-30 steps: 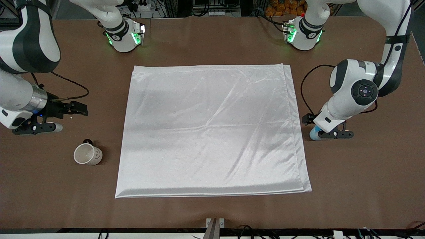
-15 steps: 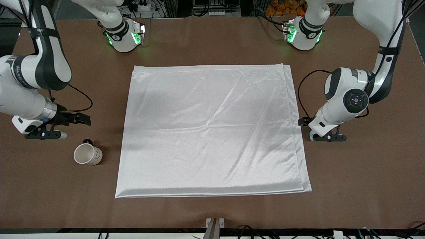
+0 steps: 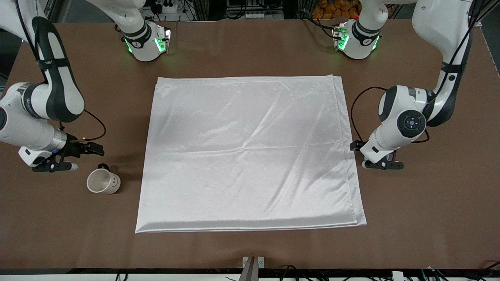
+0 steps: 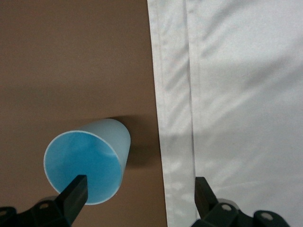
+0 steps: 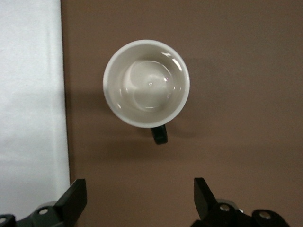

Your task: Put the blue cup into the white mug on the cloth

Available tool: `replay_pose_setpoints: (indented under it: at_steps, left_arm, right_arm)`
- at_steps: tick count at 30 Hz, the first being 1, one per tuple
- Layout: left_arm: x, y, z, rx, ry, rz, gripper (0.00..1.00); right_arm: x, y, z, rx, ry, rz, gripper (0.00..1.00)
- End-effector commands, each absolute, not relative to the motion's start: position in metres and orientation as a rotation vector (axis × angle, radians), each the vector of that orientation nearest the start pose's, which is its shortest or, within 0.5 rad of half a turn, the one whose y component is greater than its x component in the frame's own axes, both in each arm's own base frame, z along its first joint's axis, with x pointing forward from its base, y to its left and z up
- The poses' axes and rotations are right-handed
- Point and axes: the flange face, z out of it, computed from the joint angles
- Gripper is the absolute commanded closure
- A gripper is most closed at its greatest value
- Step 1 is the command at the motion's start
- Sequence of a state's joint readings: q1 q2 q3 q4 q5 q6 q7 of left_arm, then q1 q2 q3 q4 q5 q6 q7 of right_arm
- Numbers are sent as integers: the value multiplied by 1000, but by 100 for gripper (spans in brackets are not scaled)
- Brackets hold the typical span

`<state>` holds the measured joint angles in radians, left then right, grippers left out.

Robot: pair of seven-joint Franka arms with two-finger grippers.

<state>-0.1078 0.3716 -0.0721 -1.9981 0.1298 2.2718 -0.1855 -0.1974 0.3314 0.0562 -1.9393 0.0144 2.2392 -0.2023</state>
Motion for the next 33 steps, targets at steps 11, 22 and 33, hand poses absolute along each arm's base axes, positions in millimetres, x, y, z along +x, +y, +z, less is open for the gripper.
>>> replay_pose_setpoints:
  at_steps: [11, 22, 33]
  left_arm:
    - [594, -73, 240, -3043, 83, 107, 0]
    - [593, -73, 231, -3043, 84, 124, 0]
    - [593, -74, 222, -3044, 85, 145, 44]
  right_arm:
    - [618, -80, 262, -3104, -133, -11, 0]
    - [627, -75, 237, -3103, -150, -26, 6]
    - [633, -77, 232, -3121, -194, -23, 62]
